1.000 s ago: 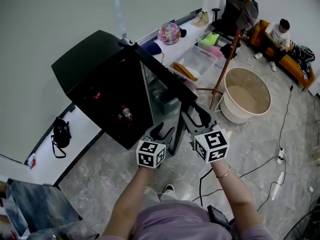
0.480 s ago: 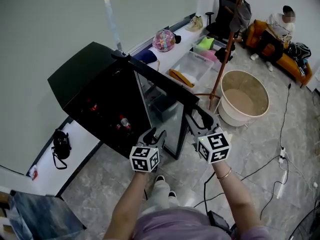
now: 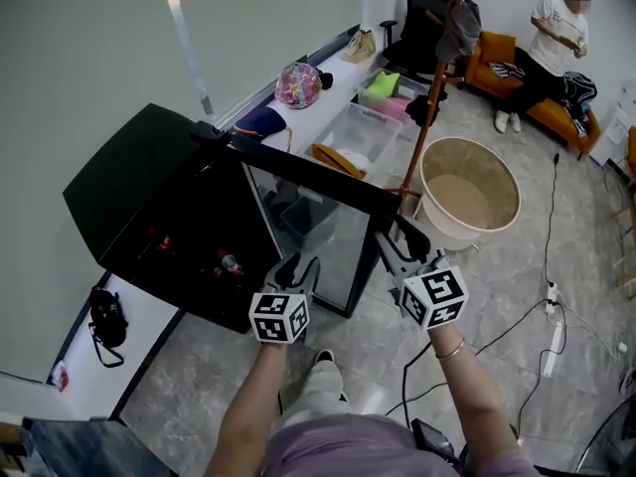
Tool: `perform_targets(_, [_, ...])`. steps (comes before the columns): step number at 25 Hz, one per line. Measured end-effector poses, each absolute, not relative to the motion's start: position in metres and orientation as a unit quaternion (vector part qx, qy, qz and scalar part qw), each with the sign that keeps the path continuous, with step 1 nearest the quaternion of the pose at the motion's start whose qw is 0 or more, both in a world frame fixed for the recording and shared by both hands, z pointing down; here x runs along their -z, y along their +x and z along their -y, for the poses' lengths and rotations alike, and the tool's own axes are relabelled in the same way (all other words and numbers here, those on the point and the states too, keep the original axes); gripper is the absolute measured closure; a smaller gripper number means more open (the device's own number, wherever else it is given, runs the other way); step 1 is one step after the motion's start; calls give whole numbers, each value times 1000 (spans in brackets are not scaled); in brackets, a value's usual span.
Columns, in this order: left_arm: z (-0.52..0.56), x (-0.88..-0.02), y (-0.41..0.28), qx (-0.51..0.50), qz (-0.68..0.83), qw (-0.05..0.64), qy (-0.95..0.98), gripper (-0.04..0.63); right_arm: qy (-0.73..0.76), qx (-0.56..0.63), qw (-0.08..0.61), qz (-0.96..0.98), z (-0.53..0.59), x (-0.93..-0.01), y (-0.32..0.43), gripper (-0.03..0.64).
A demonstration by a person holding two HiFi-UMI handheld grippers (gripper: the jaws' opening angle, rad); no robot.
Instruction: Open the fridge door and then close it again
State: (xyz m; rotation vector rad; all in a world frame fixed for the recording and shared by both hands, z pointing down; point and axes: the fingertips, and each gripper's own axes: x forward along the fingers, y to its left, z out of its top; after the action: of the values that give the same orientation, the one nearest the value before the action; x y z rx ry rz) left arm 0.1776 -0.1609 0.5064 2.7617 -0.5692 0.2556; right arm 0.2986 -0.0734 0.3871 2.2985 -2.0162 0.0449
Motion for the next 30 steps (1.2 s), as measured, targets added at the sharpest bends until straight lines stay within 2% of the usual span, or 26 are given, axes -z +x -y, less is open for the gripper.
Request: perform_targets(30, [284, -508, 263, -91, 199, 157, 963, 471, 795, -31, -3, 606, 177, -394, 453, 480])
